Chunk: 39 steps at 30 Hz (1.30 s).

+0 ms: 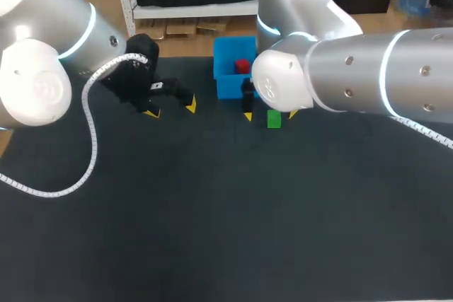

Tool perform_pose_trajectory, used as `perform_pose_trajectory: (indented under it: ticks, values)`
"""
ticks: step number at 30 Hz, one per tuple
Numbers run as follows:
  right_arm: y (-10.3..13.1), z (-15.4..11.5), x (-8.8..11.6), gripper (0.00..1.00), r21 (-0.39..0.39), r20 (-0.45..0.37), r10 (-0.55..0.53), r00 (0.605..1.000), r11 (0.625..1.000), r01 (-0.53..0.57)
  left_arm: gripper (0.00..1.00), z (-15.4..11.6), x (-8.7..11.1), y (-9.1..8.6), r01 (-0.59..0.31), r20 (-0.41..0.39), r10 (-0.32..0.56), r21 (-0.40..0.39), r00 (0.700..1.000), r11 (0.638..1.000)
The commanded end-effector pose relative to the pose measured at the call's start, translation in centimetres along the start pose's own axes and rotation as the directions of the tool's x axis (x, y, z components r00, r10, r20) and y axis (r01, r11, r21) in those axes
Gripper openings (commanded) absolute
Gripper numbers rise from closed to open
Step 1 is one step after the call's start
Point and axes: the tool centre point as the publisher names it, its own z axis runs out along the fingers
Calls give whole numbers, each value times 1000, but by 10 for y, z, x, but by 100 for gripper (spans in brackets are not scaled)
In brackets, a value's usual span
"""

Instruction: Use the left arm to pick the red cube and place it into the blue plastic box first, then use the right arm to grasp the green cube and put it into the same blue plastic box after the first action is fully finished.

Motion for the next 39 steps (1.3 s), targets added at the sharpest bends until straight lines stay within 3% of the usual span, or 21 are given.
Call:
perform_pose_trajectory:
  ticks: [1, 15, 25, 39]
  values:
    - [-2, 3, -7, 100, -7, -13, 3, 1000, 1000, -3, 100, 1, -1, 1, -1, 0, 1, 3, 1000, 1000]
    - [-12, 8, -6, 100, -7, -14, 27, 1000, 1000, -27, 100, 1, -1, 1, -1, 0, 1, 3, 1000, 1000]
    - [-7, 14, 4, 100, -12, -27, 33, 999, 999, -33, 100, 1, -1, 1, -1, 0, 1, 3, 1000, 1000]
    - [-6, 17, 0, 100, -9, -18, 31, 999, 999, -31, 100, 1, -1, 1, -1, 0, 1, 3, 1000, 1000]
